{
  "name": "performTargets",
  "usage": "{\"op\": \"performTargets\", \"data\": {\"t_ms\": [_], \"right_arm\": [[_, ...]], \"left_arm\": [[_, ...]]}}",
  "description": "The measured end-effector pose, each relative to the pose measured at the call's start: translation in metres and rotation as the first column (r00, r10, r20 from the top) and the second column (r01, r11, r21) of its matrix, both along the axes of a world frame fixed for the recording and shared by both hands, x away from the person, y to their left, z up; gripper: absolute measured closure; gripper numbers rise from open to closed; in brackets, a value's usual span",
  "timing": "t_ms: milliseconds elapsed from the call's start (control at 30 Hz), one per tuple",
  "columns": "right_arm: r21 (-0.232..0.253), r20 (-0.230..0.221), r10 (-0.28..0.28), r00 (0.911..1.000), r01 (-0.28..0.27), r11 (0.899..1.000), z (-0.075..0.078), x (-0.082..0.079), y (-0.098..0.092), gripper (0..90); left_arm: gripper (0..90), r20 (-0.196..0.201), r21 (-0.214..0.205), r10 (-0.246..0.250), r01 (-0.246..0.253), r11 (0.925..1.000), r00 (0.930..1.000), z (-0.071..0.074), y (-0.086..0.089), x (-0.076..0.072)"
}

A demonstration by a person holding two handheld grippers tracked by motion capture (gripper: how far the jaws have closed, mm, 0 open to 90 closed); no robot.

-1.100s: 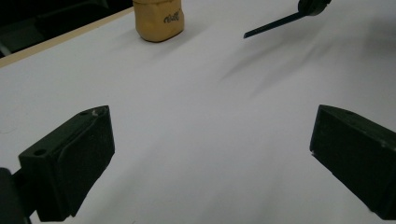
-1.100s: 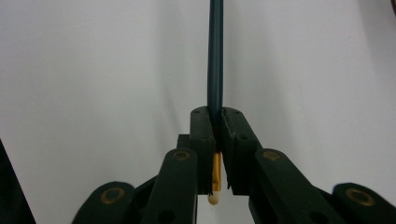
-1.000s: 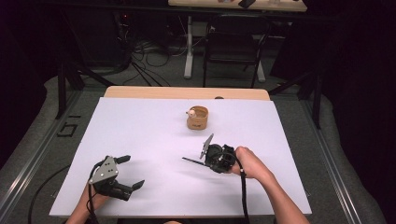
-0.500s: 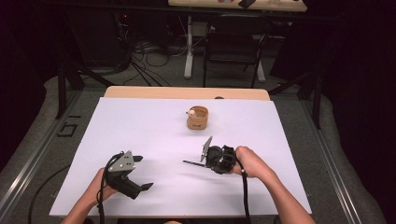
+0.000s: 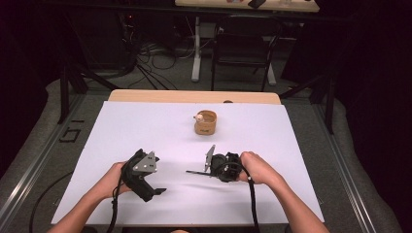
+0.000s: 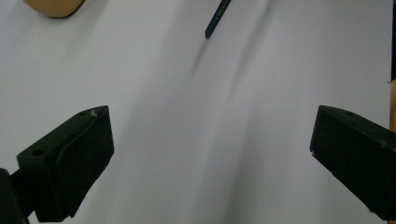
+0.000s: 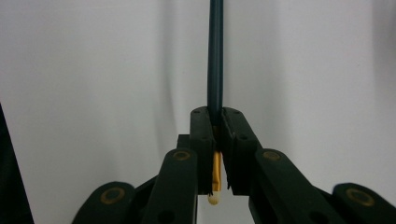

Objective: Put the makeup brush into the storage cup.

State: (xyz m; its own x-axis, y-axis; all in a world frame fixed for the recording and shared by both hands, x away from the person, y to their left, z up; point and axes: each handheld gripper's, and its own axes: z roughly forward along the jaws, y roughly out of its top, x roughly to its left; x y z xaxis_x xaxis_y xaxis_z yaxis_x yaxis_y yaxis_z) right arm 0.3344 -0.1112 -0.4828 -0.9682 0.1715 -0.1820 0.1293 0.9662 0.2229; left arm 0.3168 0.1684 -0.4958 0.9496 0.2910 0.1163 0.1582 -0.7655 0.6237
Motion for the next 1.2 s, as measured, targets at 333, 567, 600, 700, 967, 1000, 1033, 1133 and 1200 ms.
{"op": "performTargets", "data": {"t_ms": [333, 567, 600, 700, 967, 1000, 1033, 1133, 1200], "right_arm": [[-0.012, -0.007, 0.042, 0.9991, -0.042, 0.999, 0.001, -0.003, 0.007, 83.9], [-0.02, -0.001, 0.074, 0.9972, -0.074, 0.997, 0.003, -0.003, 0.014, 83.9], [-0.015, -0.001, 0.076, 0.9971, -0.076, 0.997, 0.003, -0.003, 0.015, 83.9], [-0.008, -0.003, 0.092, 0.9957, -0.092, 0.996, 0.004, -0.004, 0.017, 83.9], [-0.011, -0.003, 0.125, 0.9921, -0.125, 0.992, 0.006, -0.006, 0.026, 83.9], [-0.011, 0.0, 0.132, 0.9913, -0.132, 0.991, 0.006, -0.006, 0.027, 83.9], [-0.013, 0.005, 0.142, 0.9899, -0.142, 0.99, 0.007, -0.006, 0.029, 83.9], [-0.006, 0.004, 0.143, 0.9898, -0.143, 0.99, 0.007, -0.007, 0.03, 83.9], [-0.005, 0.001, 0.145, 0.9895, -0.145, 0.989, 0.006, -0.008, 0.032, 83.9]], "left_arm": [[0.0, -0.001, 0.112, -0.088, 0.088, 0.9898, 0.9961, 0.004, -0.027, 0.008], [0.4, 0.005, 0.152, -0.135, 0.133, 0.9794, 0.9908, 0.004, -0.04, 0.01], [1.9, 0.001, 0.161, -0.146, 0.144, 0.9764, 0.9893, 0.003, -0.041, 0.01], [8.4, 0.003, 0.177, -0.158, 0.155, 0.9721, 0.9875, 0.002, -0.045, 0.01], [38.2, -0.013, 0.187, -0.174, 0.173, 0.9671, 0.9847, -0.002, -0.051, 0.012], [39.9, -0.019, 0.184, -0.176, 0.176, 0.9671, 0.9843, -0.003, -0.052, 0.012], [45.7, -0.02, 0.185, -0.181, 0.181, 0.9659, 0.9834, -0.003, -0.053, 0.013], [50.9, -0.036, 0.167, -0.184, 0.187, 0.9681, 0.9824, -0.006, -0.058, 0.015], [57.9, -0.048, 0.162, -0.177, 0.182, 0.9697, 0.9831, -0.008, -0.061, 0.016]]}}
